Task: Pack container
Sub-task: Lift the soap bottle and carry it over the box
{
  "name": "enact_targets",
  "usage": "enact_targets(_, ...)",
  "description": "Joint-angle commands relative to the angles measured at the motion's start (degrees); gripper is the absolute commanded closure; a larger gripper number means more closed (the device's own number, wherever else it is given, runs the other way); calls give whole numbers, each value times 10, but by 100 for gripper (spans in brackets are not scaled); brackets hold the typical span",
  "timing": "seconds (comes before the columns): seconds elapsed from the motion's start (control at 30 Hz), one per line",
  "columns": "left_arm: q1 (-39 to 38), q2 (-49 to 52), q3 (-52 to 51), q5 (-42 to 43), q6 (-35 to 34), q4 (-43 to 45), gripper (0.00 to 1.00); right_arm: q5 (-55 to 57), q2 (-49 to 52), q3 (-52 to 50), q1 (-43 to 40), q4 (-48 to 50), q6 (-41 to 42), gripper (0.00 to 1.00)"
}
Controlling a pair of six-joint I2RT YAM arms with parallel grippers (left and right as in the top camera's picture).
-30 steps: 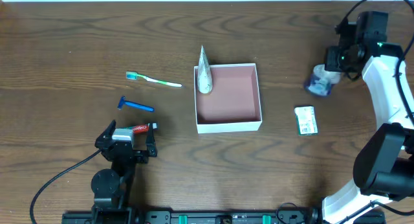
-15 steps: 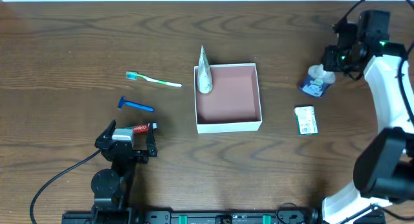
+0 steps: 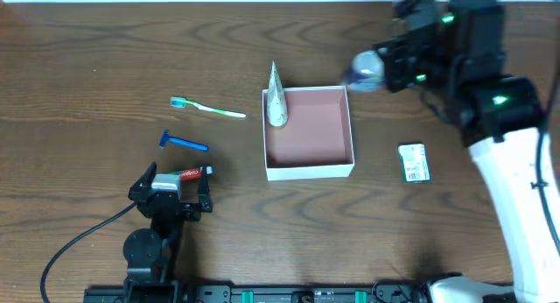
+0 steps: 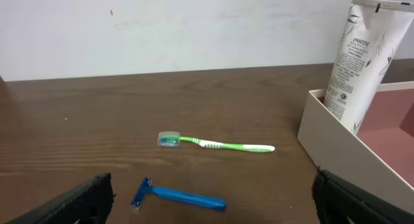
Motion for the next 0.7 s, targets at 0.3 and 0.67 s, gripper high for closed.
enact_targets(0.3, -2, 1, -9, 5, 2, -22, 2, 117, 83, 9, 126, 34, 55, 88)
enact_targets(0.67, -2, 1, -9, 5, 2, -21, 2, 117, 178, 9, 139, 82, 82, 89)
